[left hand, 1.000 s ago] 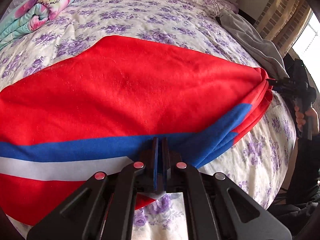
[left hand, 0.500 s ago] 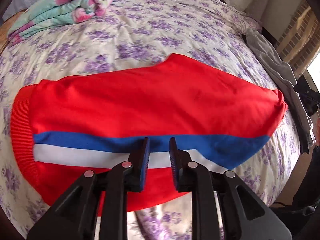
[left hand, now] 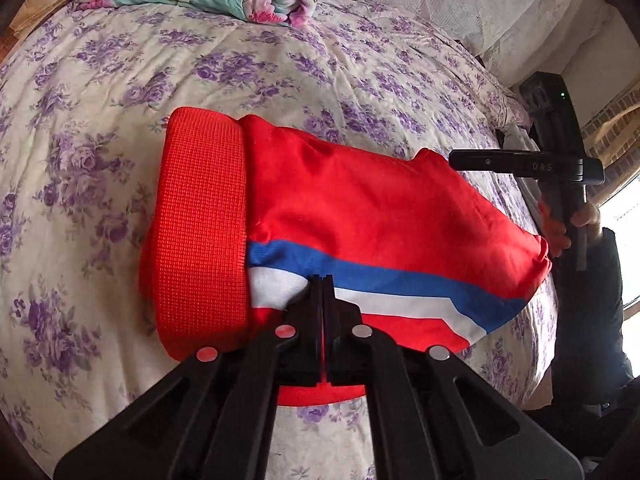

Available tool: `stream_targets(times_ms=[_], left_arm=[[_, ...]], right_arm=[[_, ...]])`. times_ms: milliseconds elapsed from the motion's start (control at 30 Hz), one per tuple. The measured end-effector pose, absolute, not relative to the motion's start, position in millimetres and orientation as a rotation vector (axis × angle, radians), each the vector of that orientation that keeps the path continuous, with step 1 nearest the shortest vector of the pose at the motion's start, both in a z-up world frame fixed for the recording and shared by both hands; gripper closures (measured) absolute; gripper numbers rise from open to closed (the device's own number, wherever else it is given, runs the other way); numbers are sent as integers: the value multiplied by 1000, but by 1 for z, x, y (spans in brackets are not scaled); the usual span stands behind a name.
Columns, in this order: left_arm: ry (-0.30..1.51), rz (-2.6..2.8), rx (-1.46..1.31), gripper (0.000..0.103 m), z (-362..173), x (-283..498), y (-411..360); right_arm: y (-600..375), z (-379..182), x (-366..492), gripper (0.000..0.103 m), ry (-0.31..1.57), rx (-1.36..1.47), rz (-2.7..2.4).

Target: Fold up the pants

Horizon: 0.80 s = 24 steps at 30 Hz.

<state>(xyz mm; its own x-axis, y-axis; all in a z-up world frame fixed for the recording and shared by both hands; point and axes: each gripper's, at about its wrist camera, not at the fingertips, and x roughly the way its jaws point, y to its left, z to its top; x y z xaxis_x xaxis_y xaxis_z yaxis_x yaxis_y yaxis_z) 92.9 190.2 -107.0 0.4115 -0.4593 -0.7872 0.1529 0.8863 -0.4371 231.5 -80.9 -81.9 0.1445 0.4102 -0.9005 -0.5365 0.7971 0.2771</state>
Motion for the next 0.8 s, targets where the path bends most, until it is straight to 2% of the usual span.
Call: stream_targets(times_ms=[33,67,100,267,533,567,600,667,733,800], left_arm=[[1081,-400,-322,101,-107,94,191],[1079,-403,-321,101,-107,94,191],[1076,-403,-320,101,-107,94,192],[1044,-317,-309,101,-105,93,200],[1022,-257,-222,101,-106,94,191],[1022,-254,-213,101,-105,94,190],[1022,-253,-205,102,-104,94,190],[1021,-243,-187,102,-97,91,188],[1005,-226,-161,102,-84,83,187],[963,-227,-155,101,-65,73,184]], right_arm=[[-80,-85,231,56,1269,-115,700],[-78,-89,231,71,1286,-110,715],[-76,-92,228,95,1300,-103,731],[-55,-87,229,101,1231,-152,694],[-36,-117,252,99,1250,-199,641],[-39,-115,252,96,1255,-178,637],[-43,-112,252,84,1266,-155,619],[-64,-86,238,70,1254,-113,565],[-88,-52,215,69,1175,-105,535],[-125,-20,188,57,1099,-58,503]])
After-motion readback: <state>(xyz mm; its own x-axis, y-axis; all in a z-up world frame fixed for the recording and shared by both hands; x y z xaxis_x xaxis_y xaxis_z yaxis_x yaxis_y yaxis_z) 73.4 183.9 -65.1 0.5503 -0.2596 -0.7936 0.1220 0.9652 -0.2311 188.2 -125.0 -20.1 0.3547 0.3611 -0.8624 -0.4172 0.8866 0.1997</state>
